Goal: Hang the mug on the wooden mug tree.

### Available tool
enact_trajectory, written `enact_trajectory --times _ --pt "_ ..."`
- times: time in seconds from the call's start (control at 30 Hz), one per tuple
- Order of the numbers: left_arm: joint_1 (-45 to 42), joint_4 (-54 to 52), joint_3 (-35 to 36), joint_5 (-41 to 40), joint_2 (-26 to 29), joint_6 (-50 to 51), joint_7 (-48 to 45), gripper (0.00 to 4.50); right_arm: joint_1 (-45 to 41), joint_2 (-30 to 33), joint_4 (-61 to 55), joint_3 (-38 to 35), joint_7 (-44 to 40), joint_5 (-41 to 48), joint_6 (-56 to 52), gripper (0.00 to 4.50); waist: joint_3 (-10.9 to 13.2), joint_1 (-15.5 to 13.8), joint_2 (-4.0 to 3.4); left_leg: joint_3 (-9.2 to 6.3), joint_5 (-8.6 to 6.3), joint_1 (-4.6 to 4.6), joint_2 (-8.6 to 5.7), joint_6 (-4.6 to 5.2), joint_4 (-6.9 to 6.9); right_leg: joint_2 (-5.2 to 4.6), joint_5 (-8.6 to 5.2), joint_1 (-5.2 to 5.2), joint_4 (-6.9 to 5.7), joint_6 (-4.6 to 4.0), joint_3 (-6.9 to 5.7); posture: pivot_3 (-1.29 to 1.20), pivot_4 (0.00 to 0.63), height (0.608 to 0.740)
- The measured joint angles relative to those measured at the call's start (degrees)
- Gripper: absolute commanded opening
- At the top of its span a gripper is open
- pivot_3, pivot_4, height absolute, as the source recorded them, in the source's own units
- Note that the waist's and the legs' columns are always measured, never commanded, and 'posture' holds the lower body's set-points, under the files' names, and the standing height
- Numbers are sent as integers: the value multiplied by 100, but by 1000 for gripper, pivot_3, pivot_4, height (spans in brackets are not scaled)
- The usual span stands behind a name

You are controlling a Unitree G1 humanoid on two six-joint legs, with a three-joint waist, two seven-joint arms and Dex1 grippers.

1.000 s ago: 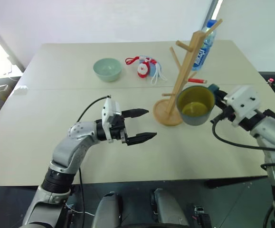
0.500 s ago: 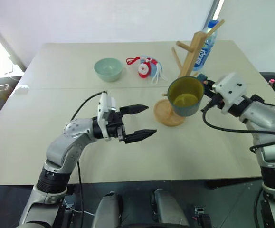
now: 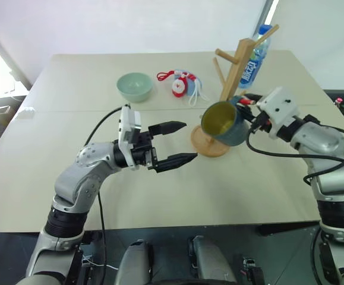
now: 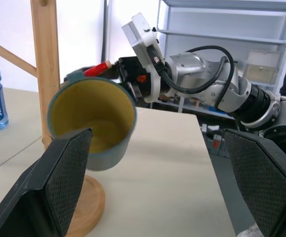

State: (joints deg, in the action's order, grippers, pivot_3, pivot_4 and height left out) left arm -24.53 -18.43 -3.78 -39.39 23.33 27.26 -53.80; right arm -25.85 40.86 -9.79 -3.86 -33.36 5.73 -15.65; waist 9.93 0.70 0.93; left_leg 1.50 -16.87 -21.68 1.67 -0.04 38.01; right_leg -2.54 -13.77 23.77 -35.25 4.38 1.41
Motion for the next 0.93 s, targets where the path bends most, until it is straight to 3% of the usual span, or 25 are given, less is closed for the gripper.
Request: enact_trajectory --times 0.17,0.33,0.5,0.73,0.93 --pt "-5 6 1 11 -37 -4 37 4500 196 119 -181 -340 -10 43 -28 3028 0 -17 0 0 0 -2 -2 0 0 0 0 -1 0 1 -1 0 150 740" --pt "14 214 33 263 -128 -169 332 4500 1070 211 -718 -1188 -189 538 -204 3028 -1 -25 0 0 0 1 -4 0 0 -2 2 -8 3 5 -1 0 150 740" --pt "297 1094 408 922 -315 -668 1190 4500 2065 -417 -957 -1997 -126 1345 -510 3028 -1 17 2 -3 0 28 2 1 -2 3 1 -26 -1 1 0 0 150 740" --pt "1030 2131 751 1855 -622 -1528 2338 4500 2654 -1764 -141 -1989 364 1438 233 3028 -10 25 7 0 0 34 10 0 0 6 0 -24 -14 -1 2 0 150 740" --pt "1398 2398 841 2203 -667 -1964 2680 4500 2496 -2040 651 -1584 355 1361 765 3028 -9 -6 4 5 1 29 13 -2 3 -12 1 -17 -19 -1 4 0 150 740"
